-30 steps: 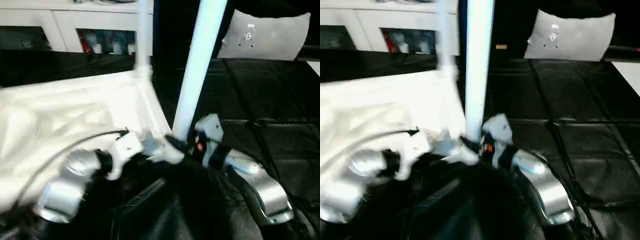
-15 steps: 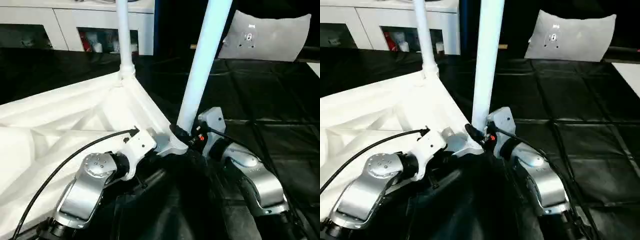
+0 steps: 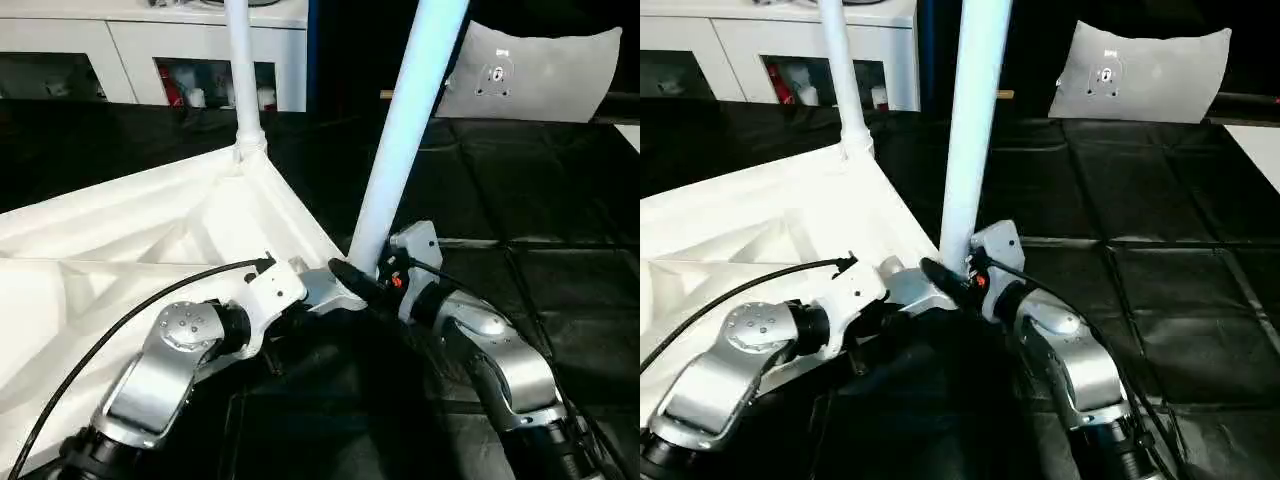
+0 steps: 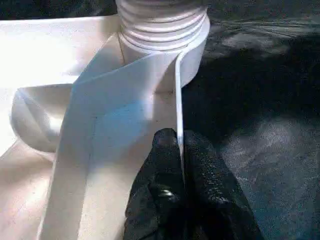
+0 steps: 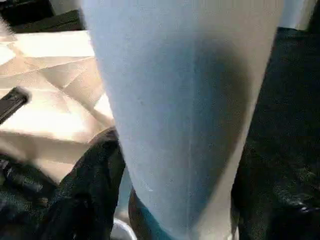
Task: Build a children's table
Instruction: Insert table leg to table base
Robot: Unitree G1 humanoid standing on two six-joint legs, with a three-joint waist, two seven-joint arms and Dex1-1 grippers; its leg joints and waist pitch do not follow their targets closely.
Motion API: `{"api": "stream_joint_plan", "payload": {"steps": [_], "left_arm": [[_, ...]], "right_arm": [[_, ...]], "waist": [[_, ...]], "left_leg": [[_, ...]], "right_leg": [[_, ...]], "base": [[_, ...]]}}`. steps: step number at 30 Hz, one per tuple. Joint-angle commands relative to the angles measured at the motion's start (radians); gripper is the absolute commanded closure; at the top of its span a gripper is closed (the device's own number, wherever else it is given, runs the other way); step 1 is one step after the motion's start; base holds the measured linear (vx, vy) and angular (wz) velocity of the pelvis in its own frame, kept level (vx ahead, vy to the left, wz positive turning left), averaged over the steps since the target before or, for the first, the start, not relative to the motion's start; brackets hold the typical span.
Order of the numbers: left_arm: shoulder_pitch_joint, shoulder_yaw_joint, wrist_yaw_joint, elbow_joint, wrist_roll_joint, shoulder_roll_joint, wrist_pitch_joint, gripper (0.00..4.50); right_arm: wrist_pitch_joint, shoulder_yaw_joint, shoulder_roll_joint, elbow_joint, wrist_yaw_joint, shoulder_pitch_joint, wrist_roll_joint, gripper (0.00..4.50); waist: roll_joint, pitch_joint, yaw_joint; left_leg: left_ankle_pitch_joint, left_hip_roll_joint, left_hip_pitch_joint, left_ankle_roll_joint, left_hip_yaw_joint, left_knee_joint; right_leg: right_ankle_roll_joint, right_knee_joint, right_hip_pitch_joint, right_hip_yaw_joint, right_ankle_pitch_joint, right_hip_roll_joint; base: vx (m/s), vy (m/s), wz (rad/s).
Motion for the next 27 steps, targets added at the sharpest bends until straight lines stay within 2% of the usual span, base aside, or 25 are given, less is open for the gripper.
{"api": "stream_joint_plan", "payload": {"steps": [1, 4, 5, 7, 8, 9, 13, 14, 15, 16, 18, 23, 24, 25, 26, 27], "left_arm": [[-0.018, 0.022, -0.015, 0.051, 0.007, 0.036, -0.055, 4.50], [-0.053, 0.011, -0.073, 0.120, 0.002, 0.080, -0.131, 4.50], [-0.068, 0.008, -0.096, 0.147, -0.005, 0.093, -0.158, 4.50], [-0.077, 0.004, -0.112, 0.165, -0.010, 0.101, -0.179, 4.50], [-0.100, -0.009, -0.154, 0.209, -0.015, 0.121, -0.235, 4.50], [-0.111, -0.019, -0.180, 0.231, -0.017, 0.132, -0.271, 4.50], [-0.136, -0.037, -0.252, 0.285, -0.038, 0.148, -0.359, 4.50], [-0.149, -0.048, -0.290, 0.313, -0.048, 0.153, -0.399, 4.50], [-0.167, -0.067, -0.349, 0.347, -0.061, 0.159, -0.446, 4.50], [-0.167, -0.067, -0.349, 0.347, -0.061, 0.159, -0.446, 4.50], [-0.181, -0.084, -0.382, 0.371, -0.062, 0.165, -0.471, 4.50], [-0.226, -0.130, -0.485, 0.436, -0.064, 0.163, -0.569, 4.50], [-0.231, -0.135, -0.496, 0.443, -0.065, 0.162, -0.582, 4.50], [-0.231, -0.135, -0.496, 0.443, -0.065, 0.162, -0.582, 4.50], [-0.243, -0.146, -0.523, 0.457, -0.070, 0.158, -0.608, 4.50], [-0.243, -0.146, -0.524, 0.457, -0.070, 0.158, -0.608, 4.50]], "right_arm": [[0.015, 0.052, -0.028, 0.052, 0.047, 0.069, -0.023, 0.85], [-0.022, 0.010, -0.078, 0.017, 0.105, 0.105, 0.007, 0.54], [-0.033, -0.012, -0.099, 0.003, 0.132, 0.115, 0.024, 0.49], [-0.045, -0.023, -0.111, 0.002, 0.143, 0.115, 0.025, 0.39], [-0.080, -0.041, -0.142, 0.005, 0.172, 0.110, 0.022, 0.24], [-0.095, -0.050, -0.155, 0.004, 0.191, 0.106, 0.029, 0.12], [-0.121, -0.065, -0.184, -0.001, 0.247, 0.090, 0.068, 0.02], [-0.134, -0.063, -0.205, -0.003, 0.289, 0.080, 0.079, 0.02], [-0.145, -0.056, -0.236, -0.002, 0.346, 0.063, 0.085, 0.02], [-0.145, -0.056, -0.236, -0.002, 0.346, 0.063, 0.085, 0.02], [-0.156, -0.044, -0.255, 0.008, 0.386, 0.047, 0.078, 0.02], [-0.209, 0.014, -0.283, 0.066, 0.488, -0.027, 0.043, 0.02], [-0.211, 0.022, -0.284, 0.072, 0.501, -0.037, 0.042, 0.02], [-0.211, 0.022, -0.284, 0.072, 0.501, -0.037, 0.042, 0.02], [-0.226, 0.049, -0.292, 0.089, 0.542, -0.058, 0.031, 0.02], [-0.226, 0.049, -0.292, 0.089, 0.543, -0.059, 0.031, 0.02]], "waist": [[0.006, -0.043, 0.013], [0.003, -0.050, 0.022], [0.005, -0.048, 0.025], [0.007, -0.050, 0.028], [0.014, -0.057, 0.032], [0.011, -0.060, 0.032], [0.014, -0.062, 0.033], [0.013, -0.062, 0.036], [0.014, -0.063, 0.039], [0.014, -0.064, 0.040], [0.016, -0.063, 0.045], [0.015, -0.059, 0.057], [0.017, -0.053, 0.058], [0.016, -0.055, 0.060], [0.020, -0.050, 0.064], [0.018, -0.053, 0.064]], "left_leg": [[-0.044, 0.070, -0.004, 0.102, -0.029, -0.054], [-0.033, 0.071, -0.004, 0.102, -0.028, -0.050], [-0.040, 0.070, -0.002, 0.107, -0.028, -0.051], [-0.046, 0.074, -0.001, 0.102, -0.027, -0.050], [-0.025, 0.072, 0.001, 0.102, -0.028, -0.045], [-0.006, 0.073, -0.001, 0.106, -0.029, -0.043], [-0.003, 0.072, -0.002, 0.118, -0.028, -0.039], [-0.014, 0.070, -0.005, 0.125, -0.028, -0.038], [-0.021, 0.072, -0.002, 0.125, -0.028, -0.037], [-0.023, 0.072, 0.002, 0.126, -0.026, -0.037], [-0.015, 0.075, -0.002, 0.127, -0.027, -0.035], [-0.056, 0.079, 0.002, 0.102, -0.026, -0.037], [-0.070, 0.079, 0.002, 0.095, -0.025, -0.039], [-0.074, 0.078, 0.004, 0.093, -0.025, -0.038], [-0.073, 0.079, 0.002, 0.090, -0.026, -0.039], [-0.074, 0.079, 0.002, 0.090, -0.025, -0.039]], "right_leg": [[-0.253, -0.070, 0.040, 0.063, 0.032, -0.097], [-0.255, -0.061, 0.043, 0.063, 0.073, -0.094], [-0.250, -0.065, 0.040, 0.062, 0.062, -0.093], [-0.260, -0.062, 0.041, 0.062, 0.062, -0.096], [-0.268, -0.056, 0.042, 0.062, 0.101, -0.096], [-0.274, -0.050, 0.044, 0.062, 0.145, -0.095], [-0.287, -0.045, 0.044, 0.060, 0.186, -0.096], [-0.293, -0.046, 0.046, 0.060, 0.179, -0.097], [-0.295, -0.047, 0.045, 0.060, 0.170, -0.098], [-0.296, -0.046, 0.043, 0.060, 0.170, -0.096], [-0.303, -0.041, 0.043, 0.059, 0.178, -0.098], [-0.309, -0.043, 0.038, 0.059, 0.106, -0.102], [-0.307, -0.046, 0.034, 0.059, 0.090, -0.101], [-0.307, -0.046, 0.035, 0.059, 0.084, -0.101], [-0.305, -0.045, 0.033, 0.059, 0.095, -0.101], [-0.306, -0.044, 0.035, 0.059, 0.097, -0.101]], "base": [[0.000, 0.000, 0.00], [0.000, 0.000, 0.00], [0.000, 0.000, 0.00], [0.000, 0.000, 0.00], [0.000, 0.000, 0.00], [0.000, 0.000, 0.00], [0.000, 0.000, 0.00], [0.000, 0.000, 0.00], [0.000, 0.000, 0.00], [0.000, 0.000, 0.00], [0.000, 0.000, 0.00], [0.000, 0.000, 0.00], [0.000, 0.000, 0.00], [0.000, 0.000, 0.00], [0.000, 0.000, 0.00], [0.000, 0.000, 0.00]]}}
